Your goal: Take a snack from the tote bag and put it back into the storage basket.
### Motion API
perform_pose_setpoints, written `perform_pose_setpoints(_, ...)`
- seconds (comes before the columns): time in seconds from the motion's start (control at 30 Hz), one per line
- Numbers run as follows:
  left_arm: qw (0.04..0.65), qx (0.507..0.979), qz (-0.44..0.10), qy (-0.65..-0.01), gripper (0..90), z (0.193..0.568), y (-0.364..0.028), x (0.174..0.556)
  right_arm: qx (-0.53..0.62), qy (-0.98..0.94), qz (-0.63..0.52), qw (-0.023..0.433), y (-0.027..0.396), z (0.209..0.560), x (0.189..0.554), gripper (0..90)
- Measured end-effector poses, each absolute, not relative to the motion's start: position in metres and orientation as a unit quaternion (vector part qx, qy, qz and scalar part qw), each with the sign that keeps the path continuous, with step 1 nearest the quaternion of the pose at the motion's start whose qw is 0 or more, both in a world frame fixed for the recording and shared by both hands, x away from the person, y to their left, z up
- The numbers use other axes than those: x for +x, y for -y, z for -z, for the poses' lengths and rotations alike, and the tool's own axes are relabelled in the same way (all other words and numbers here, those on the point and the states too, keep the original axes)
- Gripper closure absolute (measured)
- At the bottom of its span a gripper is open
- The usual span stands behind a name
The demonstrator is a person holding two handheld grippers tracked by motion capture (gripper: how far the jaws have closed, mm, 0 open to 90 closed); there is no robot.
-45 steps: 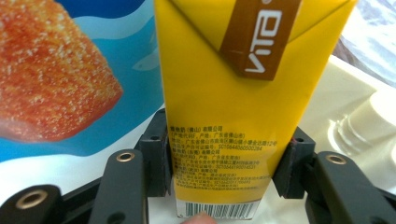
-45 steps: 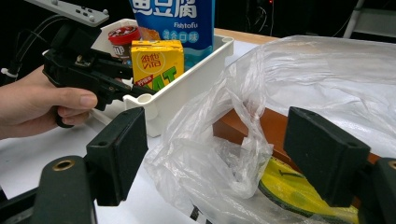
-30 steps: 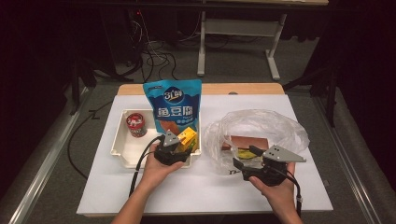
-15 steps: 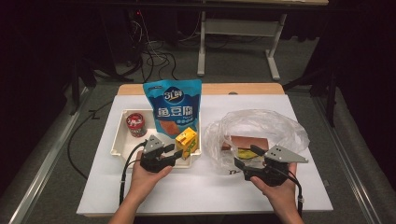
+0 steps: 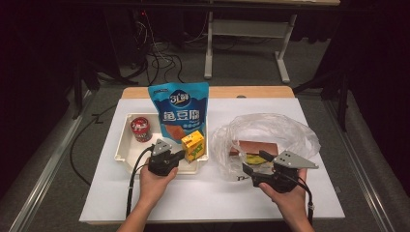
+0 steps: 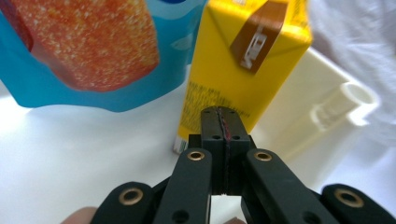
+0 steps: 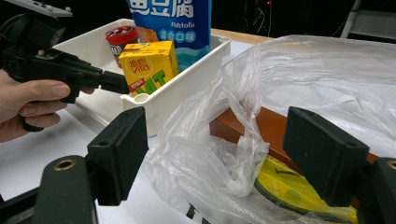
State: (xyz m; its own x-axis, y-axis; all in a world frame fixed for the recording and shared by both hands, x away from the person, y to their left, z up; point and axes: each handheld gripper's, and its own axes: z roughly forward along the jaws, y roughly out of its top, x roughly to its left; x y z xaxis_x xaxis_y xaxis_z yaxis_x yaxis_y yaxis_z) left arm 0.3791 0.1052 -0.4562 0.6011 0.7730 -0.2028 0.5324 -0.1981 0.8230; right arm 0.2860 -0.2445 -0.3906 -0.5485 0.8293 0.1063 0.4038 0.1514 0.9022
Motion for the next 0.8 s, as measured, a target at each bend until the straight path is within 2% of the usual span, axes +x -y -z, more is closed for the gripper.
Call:
perform_pose_setpoints(0.37, 0.448, 0.763, -0.134, -0.446, 90.0, 0.453, -0.102, 0.399, 0.424, -0.729, -0.492, 0.214, 0.243, 0.392, 0.287, 22.7)
perform_pose_setpoints(0.8, 0.454, 0.744, -0.121, -0.475, 90.0, 0.452, -0.097, 0.413, 0.425, -0.729, -0.493, 0.213, 0.244, 0.392, 0.287, 22.8)
